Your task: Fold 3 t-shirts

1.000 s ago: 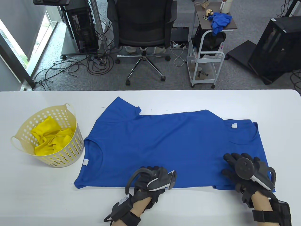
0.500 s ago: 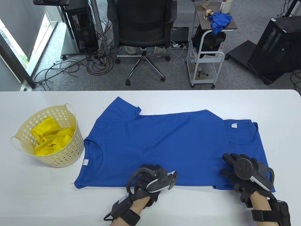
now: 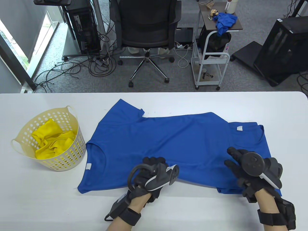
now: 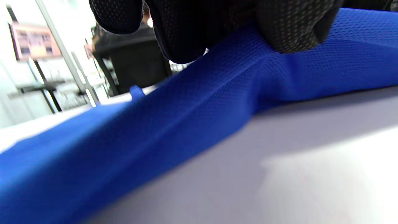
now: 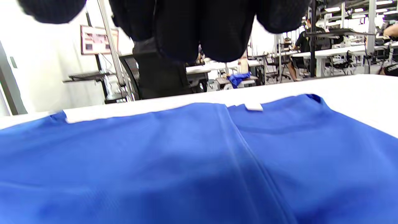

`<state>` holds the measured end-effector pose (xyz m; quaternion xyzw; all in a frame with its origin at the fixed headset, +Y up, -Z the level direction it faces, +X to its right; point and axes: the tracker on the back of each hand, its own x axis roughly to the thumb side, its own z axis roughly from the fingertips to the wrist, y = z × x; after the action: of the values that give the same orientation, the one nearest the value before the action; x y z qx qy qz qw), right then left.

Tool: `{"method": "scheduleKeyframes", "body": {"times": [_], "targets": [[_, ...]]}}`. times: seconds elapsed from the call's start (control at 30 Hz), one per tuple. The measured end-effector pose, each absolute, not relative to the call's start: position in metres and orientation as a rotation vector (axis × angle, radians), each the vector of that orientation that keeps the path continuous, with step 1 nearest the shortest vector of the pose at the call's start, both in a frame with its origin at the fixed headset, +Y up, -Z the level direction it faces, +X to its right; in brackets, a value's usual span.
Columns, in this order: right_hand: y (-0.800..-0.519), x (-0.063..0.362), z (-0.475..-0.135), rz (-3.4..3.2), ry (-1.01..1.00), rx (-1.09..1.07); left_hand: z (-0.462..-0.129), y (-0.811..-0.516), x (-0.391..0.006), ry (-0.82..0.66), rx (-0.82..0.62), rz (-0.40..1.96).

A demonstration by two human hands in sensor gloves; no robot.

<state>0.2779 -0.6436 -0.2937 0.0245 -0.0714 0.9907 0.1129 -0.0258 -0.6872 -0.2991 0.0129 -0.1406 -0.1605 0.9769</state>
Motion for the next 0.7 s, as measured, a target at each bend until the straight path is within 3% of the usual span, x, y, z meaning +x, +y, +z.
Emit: {"method": "scheduleKeyframes", "body": {"times": [0.13,0.3,0.4,0.7], "targets": [[-0.627,0.238,-0.298,2.807,-0.267,0.177,-0.307,-0.651,-0.016,-0.261,0.132,-0.458],[-0.663,0.202,-0.306,2.62,-0.072,0.32,-0.318,-0.607,-0.002,-0.23,0.185,-0.424],[-0.68,0.195,-0.308,2.662,0.002,0.35,-0.323,-0.591,0.017,-0.233,0.214,-0.449],[-0.687,0.203,-0.305,2.606,-0.021,0.349,-0.331,-0.556,0.061,-0.179,0.229,-0.306]]}}
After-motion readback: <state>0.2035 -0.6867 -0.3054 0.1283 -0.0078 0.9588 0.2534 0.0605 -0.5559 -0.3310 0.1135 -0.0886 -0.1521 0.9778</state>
